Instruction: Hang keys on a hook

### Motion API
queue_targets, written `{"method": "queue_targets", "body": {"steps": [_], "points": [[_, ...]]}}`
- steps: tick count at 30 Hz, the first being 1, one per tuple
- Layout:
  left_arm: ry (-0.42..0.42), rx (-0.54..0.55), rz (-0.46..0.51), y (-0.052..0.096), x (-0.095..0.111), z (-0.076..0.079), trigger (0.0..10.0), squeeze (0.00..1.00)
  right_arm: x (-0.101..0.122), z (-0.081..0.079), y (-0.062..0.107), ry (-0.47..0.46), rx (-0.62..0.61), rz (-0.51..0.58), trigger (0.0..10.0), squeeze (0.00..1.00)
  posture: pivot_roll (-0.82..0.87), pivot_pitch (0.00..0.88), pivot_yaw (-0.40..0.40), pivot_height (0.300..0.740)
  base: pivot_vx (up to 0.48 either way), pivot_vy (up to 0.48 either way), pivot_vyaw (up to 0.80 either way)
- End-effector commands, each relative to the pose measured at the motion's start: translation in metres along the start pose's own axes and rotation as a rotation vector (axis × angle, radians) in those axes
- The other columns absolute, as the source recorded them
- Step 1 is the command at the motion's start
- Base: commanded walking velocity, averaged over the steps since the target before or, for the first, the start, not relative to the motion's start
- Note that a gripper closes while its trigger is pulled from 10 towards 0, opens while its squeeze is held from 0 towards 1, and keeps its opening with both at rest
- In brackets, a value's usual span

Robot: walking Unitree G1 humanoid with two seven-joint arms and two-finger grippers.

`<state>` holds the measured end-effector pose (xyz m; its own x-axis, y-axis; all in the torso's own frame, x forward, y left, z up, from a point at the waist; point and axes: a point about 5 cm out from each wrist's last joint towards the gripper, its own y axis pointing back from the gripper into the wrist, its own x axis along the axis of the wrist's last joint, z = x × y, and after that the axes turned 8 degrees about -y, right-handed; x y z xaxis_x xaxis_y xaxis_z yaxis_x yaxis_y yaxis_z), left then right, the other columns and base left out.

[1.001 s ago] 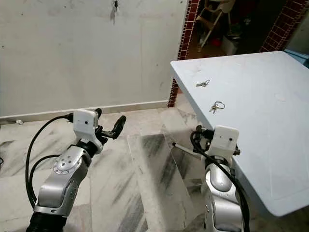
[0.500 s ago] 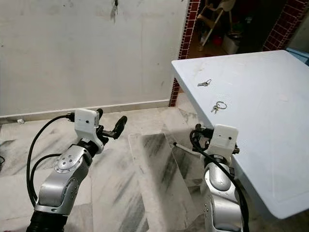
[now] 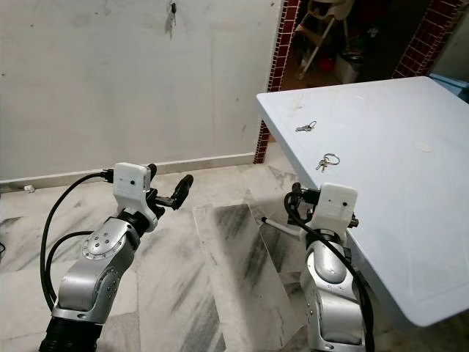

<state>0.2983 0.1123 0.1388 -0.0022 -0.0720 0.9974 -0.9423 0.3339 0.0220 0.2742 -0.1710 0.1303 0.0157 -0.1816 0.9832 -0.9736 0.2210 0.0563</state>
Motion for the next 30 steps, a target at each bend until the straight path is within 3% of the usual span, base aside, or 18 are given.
{"method": "queue_targets", "body": {"steps": [1, 28, 30], "points": [[-0.004, -0.02, -0.013, -0.0023, -0.0003, 0.0016, 10.0, 0.0, -0.0025, 0.0016, -0.002, 0.004, -0.006, -0.018, 10.0, 0.0, 0.04, 0.027, -0.043, 0.74, 0.0, 0.0, -0.8], [-0.011, -0.022, -0.03, -0.0041, -0.0017, 0.0012, 10.0, 0.0, -0.0028, 0.0013, -0.0019, -0.002, -0.006, -0.017, 10.0, 0.0, 0.04, 0.024, -0.041, 0.74, 0.0, 0.0, -0.8], [-0.012, -0.022, -0.032, -0.0044, -0.002, 0.001, 10.0, 0.0, -0.0012, 0.0004, -0.0018, 0.004, 0.005, -0.002, 10.0, 0.0, 0.04, 0.024, -0.041, 0.74, 0.0, 0.0, 0.0]]}}
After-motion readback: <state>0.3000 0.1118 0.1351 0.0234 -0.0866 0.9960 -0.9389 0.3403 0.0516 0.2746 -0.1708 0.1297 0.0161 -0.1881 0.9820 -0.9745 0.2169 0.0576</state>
